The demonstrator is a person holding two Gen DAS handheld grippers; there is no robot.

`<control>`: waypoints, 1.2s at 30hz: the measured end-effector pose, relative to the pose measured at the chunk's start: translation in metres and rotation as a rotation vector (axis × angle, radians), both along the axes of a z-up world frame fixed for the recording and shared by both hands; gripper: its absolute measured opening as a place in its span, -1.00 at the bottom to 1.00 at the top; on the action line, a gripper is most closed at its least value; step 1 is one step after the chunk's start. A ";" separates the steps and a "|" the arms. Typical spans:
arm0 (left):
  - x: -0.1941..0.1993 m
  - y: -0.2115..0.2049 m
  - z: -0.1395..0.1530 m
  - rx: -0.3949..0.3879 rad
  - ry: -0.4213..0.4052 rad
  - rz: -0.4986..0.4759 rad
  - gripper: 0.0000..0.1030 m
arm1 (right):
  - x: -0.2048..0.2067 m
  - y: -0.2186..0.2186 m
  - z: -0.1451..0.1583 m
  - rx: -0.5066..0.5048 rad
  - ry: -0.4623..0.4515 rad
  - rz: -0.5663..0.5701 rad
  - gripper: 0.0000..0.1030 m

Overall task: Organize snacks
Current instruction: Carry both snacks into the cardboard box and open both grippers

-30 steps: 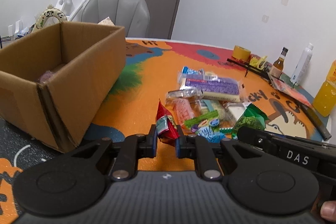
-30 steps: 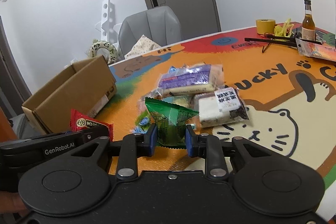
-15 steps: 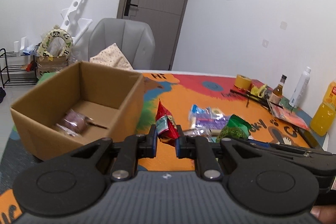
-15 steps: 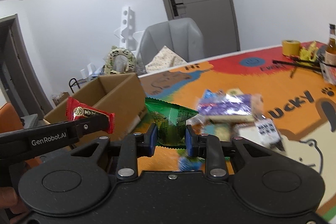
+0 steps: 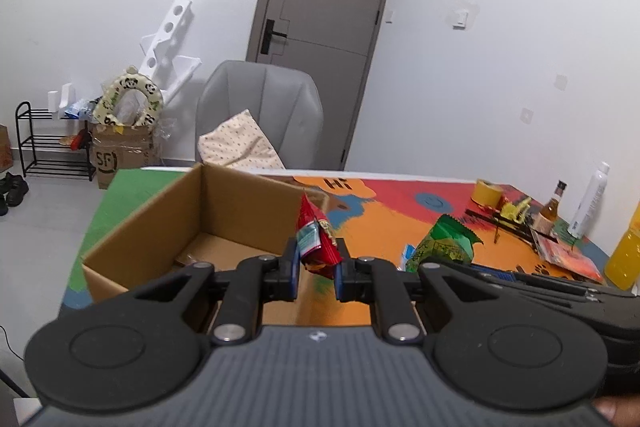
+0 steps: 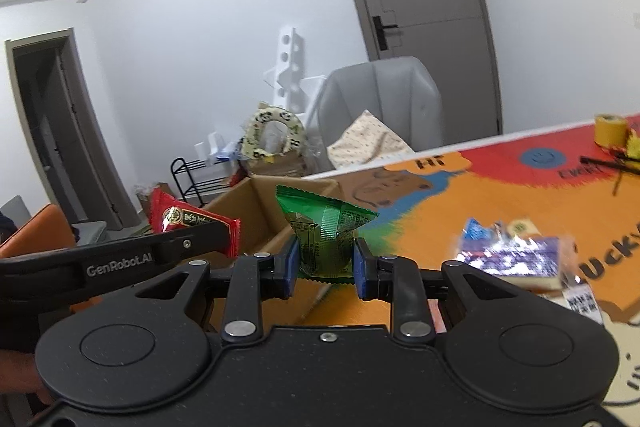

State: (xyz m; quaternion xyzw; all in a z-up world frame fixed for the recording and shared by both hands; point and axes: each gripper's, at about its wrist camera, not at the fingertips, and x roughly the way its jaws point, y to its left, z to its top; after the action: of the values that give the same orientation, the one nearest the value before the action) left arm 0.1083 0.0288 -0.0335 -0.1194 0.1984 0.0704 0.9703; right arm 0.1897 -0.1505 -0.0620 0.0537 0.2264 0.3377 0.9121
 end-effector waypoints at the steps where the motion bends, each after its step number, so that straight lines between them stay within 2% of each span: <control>1: 0.001 0.003 0.000 0.000 -0.001 0.006 -0.71 | 0.001 0.004 0.001 0.001 -0.004 0.012 -0.50; 6: 0.005 0.028 -0.002 -0.045 0.013 0.044 -0.71 | 0.006 0.018 0.006 0.010 -0.005 0.057 -0.50; 15: 0.014 0.062 0.002 -0.050 0.044 0.115 -0.71 | 0.017 0.047 0.018 0.017 0.000 0.121 -0.50; 22: 0.023 0.075 0.000 -0.067 0.107 0.112 -0.62 | 0.026 0.070 0.016 0.004 0.048 0.169 -0.46; 24: 0.024 0.080 -0.002 -0.084 0.119 0.117 -0.51 | 0.029 0.075 0.013 -0.006 0.076 0.173 -0.34; 27: 0.023 0.081 -0.002 -0.089 0.121 0.131 -0.28 | 0.028 0.077 0.011 -0.016 0.073 0.169 -0.31; 29: 0.022 0.080 -0.002 -0.083 0.118 0.138 -0.02 | 0.029 0.074 0.011 -0.014 0.087 0.166 -0.30; 30: 0.022 0.080 -0.002 -0.079 0.118 0.143 0.04 | 0.029 0.072 0.011 -0.014 0.090 0.159 -0.30; 35: 0.020 0.074 -0.003 -0.062 0.096 0.151 0.49 | 0.032 0.055 0.008 -0.011 0.104 0.100 -0.15; 36: 0.020 0.071 -0.004 -0.055 0.095 0.155 0.52 | 0.032 0.050 0.006 -0.014 0.111 0.088 -0.14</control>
State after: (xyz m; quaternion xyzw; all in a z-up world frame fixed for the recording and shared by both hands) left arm 0.1281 0.0996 -0.0371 -0.1575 0.2361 0.1456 0.9478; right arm 0.2216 -0.1001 -0.0564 0.0557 0.2813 0.3724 0.8826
